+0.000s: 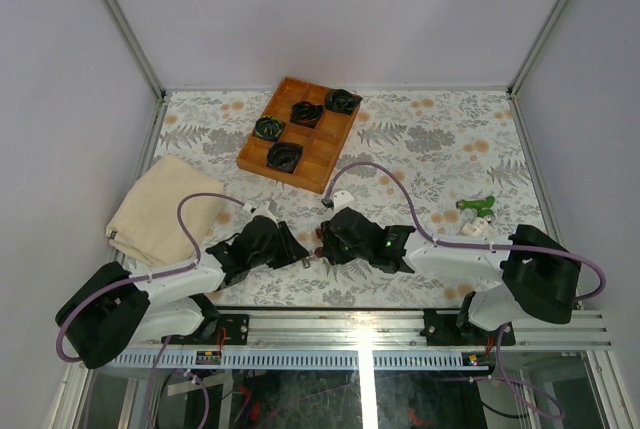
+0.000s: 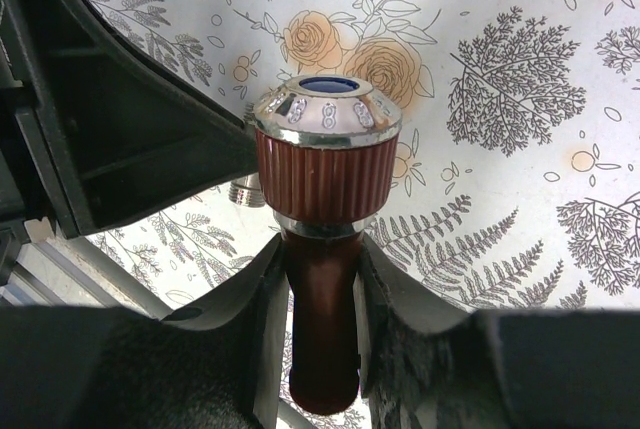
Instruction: Install the water faucets
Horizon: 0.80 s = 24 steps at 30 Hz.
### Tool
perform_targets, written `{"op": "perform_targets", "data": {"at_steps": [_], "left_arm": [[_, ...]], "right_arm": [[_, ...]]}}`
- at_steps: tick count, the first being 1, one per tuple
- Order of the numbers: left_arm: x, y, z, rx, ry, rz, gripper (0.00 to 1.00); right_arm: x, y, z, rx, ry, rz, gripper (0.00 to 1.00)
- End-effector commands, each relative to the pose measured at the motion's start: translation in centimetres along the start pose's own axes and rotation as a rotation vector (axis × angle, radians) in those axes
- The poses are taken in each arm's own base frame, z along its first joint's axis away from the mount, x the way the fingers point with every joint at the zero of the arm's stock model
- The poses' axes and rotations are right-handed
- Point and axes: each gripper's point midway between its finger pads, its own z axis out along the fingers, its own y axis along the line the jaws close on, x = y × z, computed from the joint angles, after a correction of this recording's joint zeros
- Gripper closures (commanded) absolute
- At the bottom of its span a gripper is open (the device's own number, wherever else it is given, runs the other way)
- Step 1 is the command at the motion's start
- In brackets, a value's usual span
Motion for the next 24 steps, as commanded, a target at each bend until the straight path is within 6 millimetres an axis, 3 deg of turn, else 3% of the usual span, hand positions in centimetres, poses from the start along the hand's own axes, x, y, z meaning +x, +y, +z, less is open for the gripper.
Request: {"op": "perform_targets", "data": {"at_steps": [1,11,24], "left_arm": [[-0.1,0.4,0.3,-0.003,-0.005,0.025,0.70],[0.0,0.9,0.7,-0.026,0.002,0.040,0.76],[-0.3,0.7,0.7,-0.029,-0.004,0.062,0.77]], "right_arm": [[-3.5,1.6,-1.6,-0.036,-0.101,0.000,0.99],[-3.3,2.9,-0.8,-0.094,-0.083,0.009,0.99],[-1.4,-0.8,0.7,0.085,-0.007,0.013,0.99]]}}
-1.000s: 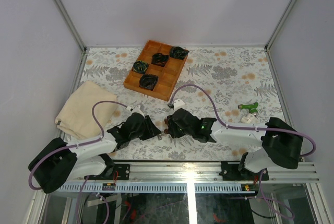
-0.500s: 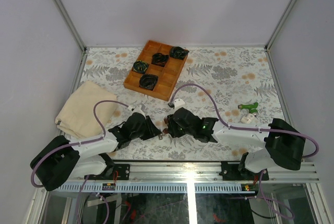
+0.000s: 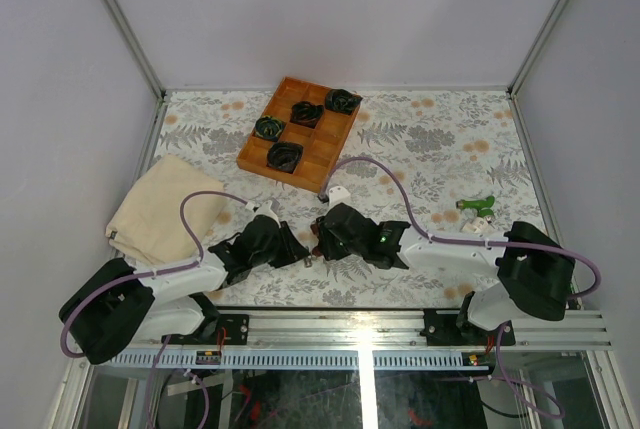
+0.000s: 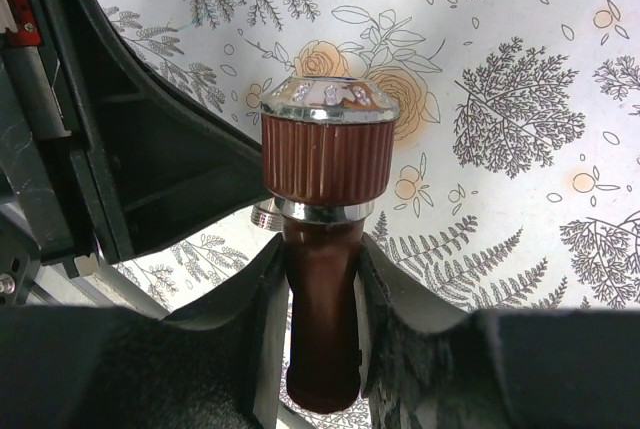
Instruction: Install the water faucets
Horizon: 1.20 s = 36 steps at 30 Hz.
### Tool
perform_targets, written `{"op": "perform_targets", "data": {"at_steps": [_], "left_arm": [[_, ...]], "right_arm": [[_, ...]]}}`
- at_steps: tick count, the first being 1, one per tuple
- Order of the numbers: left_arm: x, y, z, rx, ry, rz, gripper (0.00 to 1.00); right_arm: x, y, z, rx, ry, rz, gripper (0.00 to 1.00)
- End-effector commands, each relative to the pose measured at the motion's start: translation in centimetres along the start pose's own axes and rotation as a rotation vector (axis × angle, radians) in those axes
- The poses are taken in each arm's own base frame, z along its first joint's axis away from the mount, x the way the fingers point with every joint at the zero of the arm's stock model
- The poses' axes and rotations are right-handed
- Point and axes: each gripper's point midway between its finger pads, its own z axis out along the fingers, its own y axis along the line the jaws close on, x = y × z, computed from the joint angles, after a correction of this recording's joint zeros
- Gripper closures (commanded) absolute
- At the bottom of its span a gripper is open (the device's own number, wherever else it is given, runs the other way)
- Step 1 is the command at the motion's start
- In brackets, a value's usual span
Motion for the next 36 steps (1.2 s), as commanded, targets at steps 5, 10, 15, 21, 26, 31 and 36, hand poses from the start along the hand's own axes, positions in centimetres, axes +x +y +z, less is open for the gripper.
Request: {"op": "perform_targets", "data": {"at_steps": [5,10,15,21,26,31,36], "left_arm": [[-0.4,0.8,0.3,-0.044,-0.008,0.048,0.76],[-0.7,0.5,0.2,-0.039,-0.013,0.044,0.69],[-0.9,-0.1,0.2,-0.019,-0.020,0.042,0.61],[-1.1,-0.7,0.3,-0.003,-0.021,0.030,0.53],[-1.2,-1.0,0.5,0.010,-0.026,0.017,0.50],[-1.6,-1.5,0.6,0.018,-0.034,0.015,0.50],[-1.9,-1.8,0.9,0.021,-0.041,0.017,0.50]], "right_arm": [[0.2,-1.6,0.8,0.054,0.017,0.024,1.00],[0.8,-2.7,0.9,0.067,0.032,0.057,1.00],[1.4,-3.5,0.9,0.058,0.032,0.092,1.00],[1.9,-4.5,1.2,0.061,0.041,0.120,1.00],[2.3,-5.0,1.2,0.066,0.046,0.134,1.00],[2.8,-5.7,1.2,0.076,0.047,0.149,1.00],[3.2,-6.5,1.0,0.083,0.043,0.172,1.00]]}}
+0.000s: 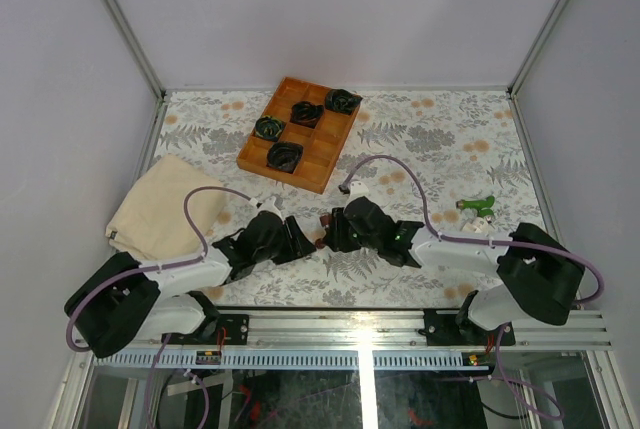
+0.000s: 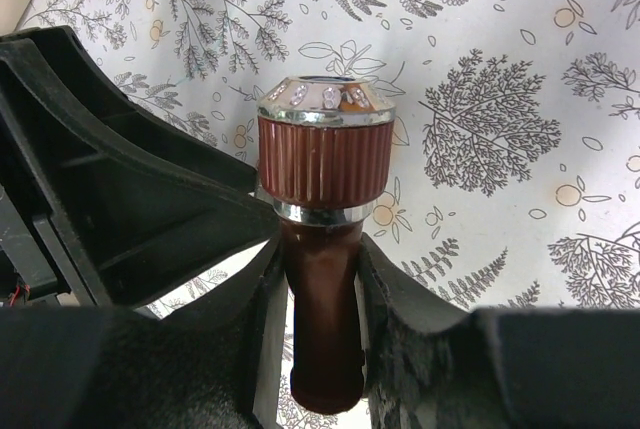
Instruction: Install the water faucets
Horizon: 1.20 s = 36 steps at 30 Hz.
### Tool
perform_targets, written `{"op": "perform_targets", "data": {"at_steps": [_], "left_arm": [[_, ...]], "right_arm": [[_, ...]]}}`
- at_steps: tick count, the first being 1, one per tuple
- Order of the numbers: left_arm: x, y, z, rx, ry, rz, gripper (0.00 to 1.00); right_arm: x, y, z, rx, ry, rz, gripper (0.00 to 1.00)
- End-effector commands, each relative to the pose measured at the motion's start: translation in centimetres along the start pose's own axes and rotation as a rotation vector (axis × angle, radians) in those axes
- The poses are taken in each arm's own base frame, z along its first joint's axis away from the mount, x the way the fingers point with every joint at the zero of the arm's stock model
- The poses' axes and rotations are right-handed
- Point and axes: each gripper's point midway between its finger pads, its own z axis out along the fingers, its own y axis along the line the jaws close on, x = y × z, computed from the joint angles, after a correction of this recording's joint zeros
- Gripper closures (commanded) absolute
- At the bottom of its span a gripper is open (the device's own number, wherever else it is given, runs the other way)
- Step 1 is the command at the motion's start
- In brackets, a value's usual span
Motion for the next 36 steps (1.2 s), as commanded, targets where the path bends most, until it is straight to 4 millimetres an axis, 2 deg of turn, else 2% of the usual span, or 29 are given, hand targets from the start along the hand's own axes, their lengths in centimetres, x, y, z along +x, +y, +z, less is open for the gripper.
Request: {"op": "perform_targets", "data": {"at_steps": [1,6,19,22,25,29,33,36], "left_arm": [[-1.3,-1.1,0.4,0.022,-0.037,-0.003,0.50],[-1.2,-1.2,0.8,0.025,-0.031,-0.002,0.50],[-2.1,-2.6,1.9,0.029,-0.020,0.018,0.55],[-1.8,-2.4,1.5,0.016,-0.001,0.053,0.52],[-1.5,-1.3,0.9,-0.019,0.014,0.123,0.48],[-2.2,-0.4,0.0,-0.054,-0.005,0.268,0.46],[-3.3,-2.6,-0.4,0.017,-0.010,0.422,0.45],[-3.6,-3.9,0.0,0.061,0.015,0.531,0.45]], "right_arm": [[3.1,-4.9,-0.5,0.146,0.088,-0.016,1.00],[3.5,-5.6,-0.4,0.148,0.096,-0.006,1.00],[3.3,-5.6,-0.6,0.133,0.079,-0.005,1.00],[3.1,-5.8,-1.0,0.139,0.066,-0.007,1.00],[2.6,-5.8,-1.6,0.141,0.044,-0.016,1.00],[1.4,-5.6,-2.6,0.132,-0.008,-0.018,1.00],[0.6,-5.5,-3.5,0.119,-0.068,-0.007,1.00],[0.5,-6.1,-4.2,0.127,-0.106,0.013,1.00]]}}
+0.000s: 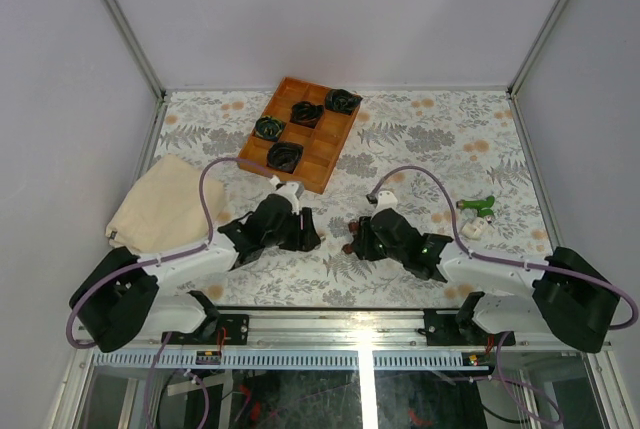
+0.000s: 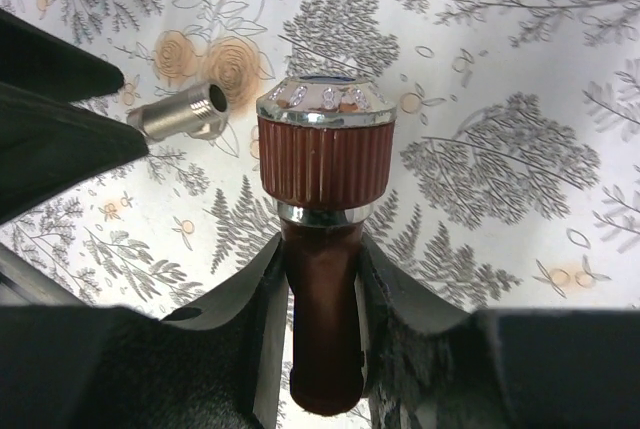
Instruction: Install the water faucets
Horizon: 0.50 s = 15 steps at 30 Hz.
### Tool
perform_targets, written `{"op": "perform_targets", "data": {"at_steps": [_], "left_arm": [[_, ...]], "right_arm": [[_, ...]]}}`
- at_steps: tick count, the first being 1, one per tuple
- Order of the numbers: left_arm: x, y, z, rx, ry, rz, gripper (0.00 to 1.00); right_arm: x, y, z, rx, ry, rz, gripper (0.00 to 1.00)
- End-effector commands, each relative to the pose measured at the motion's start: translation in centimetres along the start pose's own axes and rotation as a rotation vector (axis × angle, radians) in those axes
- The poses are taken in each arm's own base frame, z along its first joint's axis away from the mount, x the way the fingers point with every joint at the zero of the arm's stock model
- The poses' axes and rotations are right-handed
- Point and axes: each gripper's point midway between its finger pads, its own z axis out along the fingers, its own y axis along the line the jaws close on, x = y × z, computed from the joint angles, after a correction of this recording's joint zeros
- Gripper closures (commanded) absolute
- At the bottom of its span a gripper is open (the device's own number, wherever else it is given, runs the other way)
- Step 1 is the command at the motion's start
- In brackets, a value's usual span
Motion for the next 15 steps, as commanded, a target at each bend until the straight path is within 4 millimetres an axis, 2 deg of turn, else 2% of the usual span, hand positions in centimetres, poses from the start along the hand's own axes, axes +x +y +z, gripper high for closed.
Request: {"op": "perform_targets", "data": {"at_steps": [1,3,9,15], "left_arm": [[-2.4,-1.8,0.3,0.068,-0.007,0.230,0.44],[-2.6,-2.0,0.8,0.062,0.026,0.287,0.44],[-1.4,-1.0,2.3,-0.033,0.129,0.427,0.44],[-0.3,-0.9,2.9,-0.070,0.202,0.473,0.43]], "right_arm": [[-1.5,-1.3,-1.2,0.036,-0.099,0.021,1.00],[-1.5,-1.6,-1.6,0.037,-0.120,0.034,1.00],[-1.8,-2.4,-2.5,0.056,-0.161,0.040,0.98],[-1.7,-2.9,-2.8,0.068,-0.172,0.034,0.97]]}}
